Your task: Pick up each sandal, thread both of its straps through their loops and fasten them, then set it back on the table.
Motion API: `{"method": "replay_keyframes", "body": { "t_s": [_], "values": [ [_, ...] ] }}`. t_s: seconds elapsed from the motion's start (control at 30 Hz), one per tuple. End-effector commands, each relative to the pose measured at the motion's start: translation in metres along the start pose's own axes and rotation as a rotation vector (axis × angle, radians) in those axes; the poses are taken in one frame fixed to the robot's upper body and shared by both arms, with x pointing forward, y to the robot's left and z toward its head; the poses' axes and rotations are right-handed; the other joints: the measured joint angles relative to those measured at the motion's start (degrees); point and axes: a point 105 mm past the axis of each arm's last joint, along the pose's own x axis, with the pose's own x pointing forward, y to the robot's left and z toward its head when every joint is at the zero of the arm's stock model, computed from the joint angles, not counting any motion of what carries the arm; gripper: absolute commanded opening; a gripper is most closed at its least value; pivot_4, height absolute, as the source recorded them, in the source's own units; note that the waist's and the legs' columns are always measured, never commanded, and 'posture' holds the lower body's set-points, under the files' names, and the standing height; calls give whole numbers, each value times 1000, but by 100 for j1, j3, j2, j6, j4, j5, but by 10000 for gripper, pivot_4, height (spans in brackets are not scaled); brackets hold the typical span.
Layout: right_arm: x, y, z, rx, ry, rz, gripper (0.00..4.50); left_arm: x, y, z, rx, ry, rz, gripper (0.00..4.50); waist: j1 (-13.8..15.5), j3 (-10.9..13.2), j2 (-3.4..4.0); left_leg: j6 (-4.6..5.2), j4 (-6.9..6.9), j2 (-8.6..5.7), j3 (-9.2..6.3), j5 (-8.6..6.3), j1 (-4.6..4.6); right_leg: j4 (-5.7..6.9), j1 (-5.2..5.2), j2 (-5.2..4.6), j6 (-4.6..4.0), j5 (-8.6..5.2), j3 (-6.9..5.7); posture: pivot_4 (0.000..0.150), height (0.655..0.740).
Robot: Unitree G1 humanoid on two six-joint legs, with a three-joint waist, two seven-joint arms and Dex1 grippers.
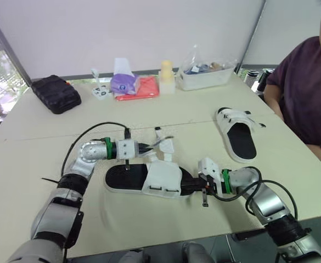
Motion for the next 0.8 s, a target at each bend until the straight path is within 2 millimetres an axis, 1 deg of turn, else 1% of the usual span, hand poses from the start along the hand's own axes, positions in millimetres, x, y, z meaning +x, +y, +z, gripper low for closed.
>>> {"method": "replay_keyframes", "body": {
  "t_s": [0.03, 0.13, 0.2, 0.3, 0.37, 0.43, 0.53, 0.63, 0.67, 0.7, 0.73, 0.8],
  "values": [
    [2, 4, -22, 46, 72, 9, 0, -3, 24, 32, 350, -136, 97, 297, 51, -4, -5, 11, 0, 0, 1, -6, 3, 1, 3, 0, 0, 0, 0, 1500, 7400],
    [3, 3, -24, 39, 77, 10, 0, -5, 34, 43, 480, -180, 183, 297, 66, -10, -4, 15, 0, 0, 3, -9, 10, 0, 9, 1, 0, 0, -1, 1500, 7400],
    [3, 2, -24, 35, 80, 8, 0, -4, 35, 48, 559, -206, 206, 297, 53, -11, -3, 16, 0, 1, 4, -9, 11, 1, 8, 3, 1, 0, 0, 1500, 7400],
    [3, -1, -26, 34, 83, 3, 0, -2, 23, 50, 736, -235, 170, 297, 42, -11, -5, 16, -1, 2, 3, -8, 10, 3, 7, 7, 1, 0, 0, 1500, 7400],
    [2, -1, -27, 34, 85, 0, 0, -2, 12, 46, 882, -268, 138, 297, 49, -12, -4, 17, -1, 2, 3, -8, 12, 6, 8, 6, 2, 0, 0, 1500, 7400],
    [2, -2, -28, 36, 88, -1, 0, -6, 2, 43, 991, -332, 119, 297, 69, -14, -7, 18, 0, 1, 3, -9, 14, 11, 10, 6, 2, 0, 0, 1500, 7400],
    [2, -2, -29, 37, 88, -1, 0, -9, 1, 42, 1070, -406, 136, 297, 76, -15, -8, 20, 0, 0, 2, -10, 17, 17, 12, 7, 4, -1, -3, 1500, 7400],
    [2, -3, -29, 38, 88, -3, 0, -9, 10, 42, 1088, -427, 182, 297, 69, -15, -9, 21, 0, -1, 2, -10, 16, 19, 12, 7, 5, -2, -5, 1500, 7400],
    [3, -3, -29, 38, 88, -3, 0, -8, 13, 41, 1091, -422, 198, 5465, 66, -15, -9, 21, 0, 0, 2, -9, 16, 19, 11, 7, 5, -2, -5, 1500, 7400],
    [3, -4, -30, 38, 88, -4, 0, -9, 17, 41, 1085, -414, 213, 8248, 63, -15, -9, 21, 0, 0, 3, -9, 16, 19, 11, 7, 5, -2, -5, 1500, 7400],
    [3, -4, -30, 38, 89, -5, 0, -9, 19, 40, 1081, -408, 223, 12203, 58, -15, -9, 21, 0, 0, 3, -9, 16, 18, 11, 7, 5, -2, -5, 1500, 7400],
    [3, -5, -30, 38, 89, -5, 0, -12, 27, 39, 1052, -382, 255, 23143, 49, -15, -9, 21, 0, 0, 4, -10, 17, 19, 11, 7, 5, -2, -5, 1500, 7400]
  ]
}}
